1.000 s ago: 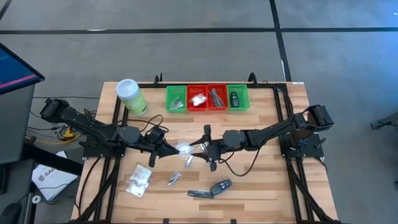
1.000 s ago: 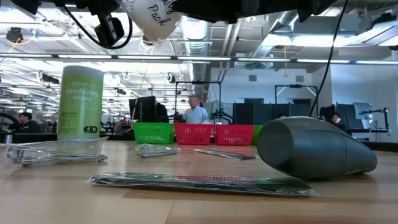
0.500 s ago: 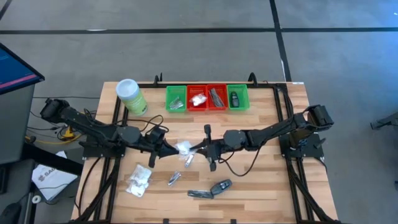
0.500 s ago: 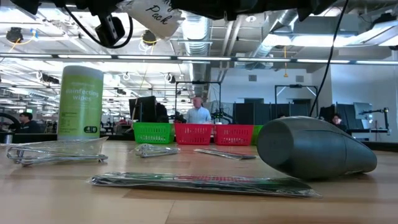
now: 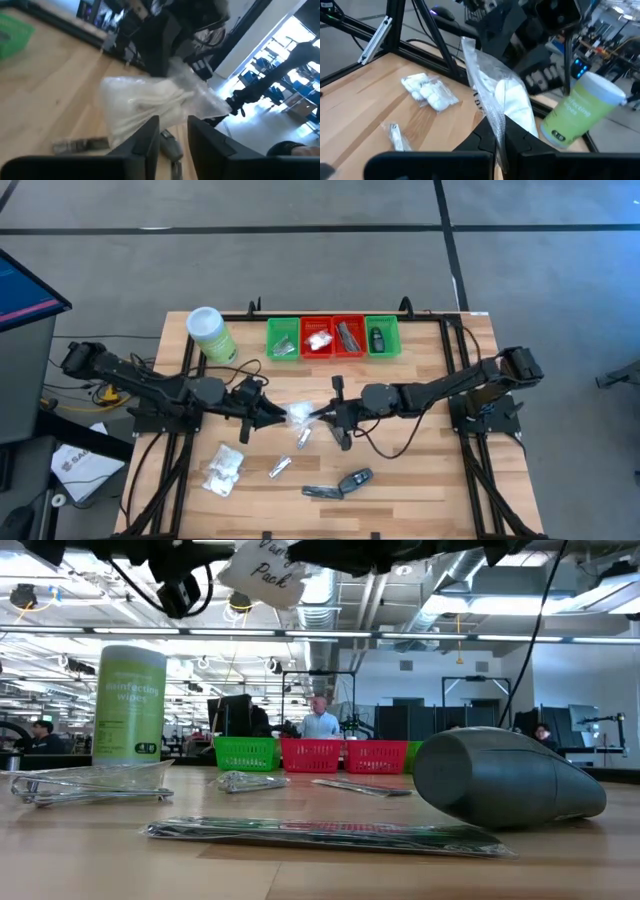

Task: Pick & Place Travel size toiletries
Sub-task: Put the white cotton pack into the left red bin

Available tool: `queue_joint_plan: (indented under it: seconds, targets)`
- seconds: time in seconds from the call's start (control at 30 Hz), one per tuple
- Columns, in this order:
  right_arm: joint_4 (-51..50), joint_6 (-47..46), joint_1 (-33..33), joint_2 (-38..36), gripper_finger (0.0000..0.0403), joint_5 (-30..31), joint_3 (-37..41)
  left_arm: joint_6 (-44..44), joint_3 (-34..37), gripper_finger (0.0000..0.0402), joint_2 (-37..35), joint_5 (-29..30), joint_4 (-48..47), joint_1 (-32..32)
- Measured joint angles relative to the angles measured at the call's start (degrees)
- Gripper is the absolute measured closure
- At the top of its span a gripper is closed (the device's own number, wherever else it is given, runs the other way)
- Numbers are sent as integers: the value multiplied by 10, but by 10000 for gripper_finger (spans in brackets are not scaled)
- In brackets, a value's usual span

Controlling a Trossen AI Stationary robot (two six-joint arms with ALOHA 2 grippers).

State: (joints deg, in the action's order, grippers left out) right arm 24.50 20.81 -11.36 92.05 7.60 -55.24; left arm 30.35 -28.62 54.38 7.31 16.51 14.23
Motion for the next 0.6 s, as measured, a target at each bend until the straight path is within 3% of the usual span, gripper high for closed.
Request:
queue_joint_plan:
  seconds: [0.37, 0.6]
  targets:
    - [-94, -102, 100, -29, 403, -10, 0, -20, 9, 298, -56, 4, -12, 2]
    - [-131, -197, 211, -29, 403, -125, -13, -16, 20, 302, -24, 5, -9, 5]
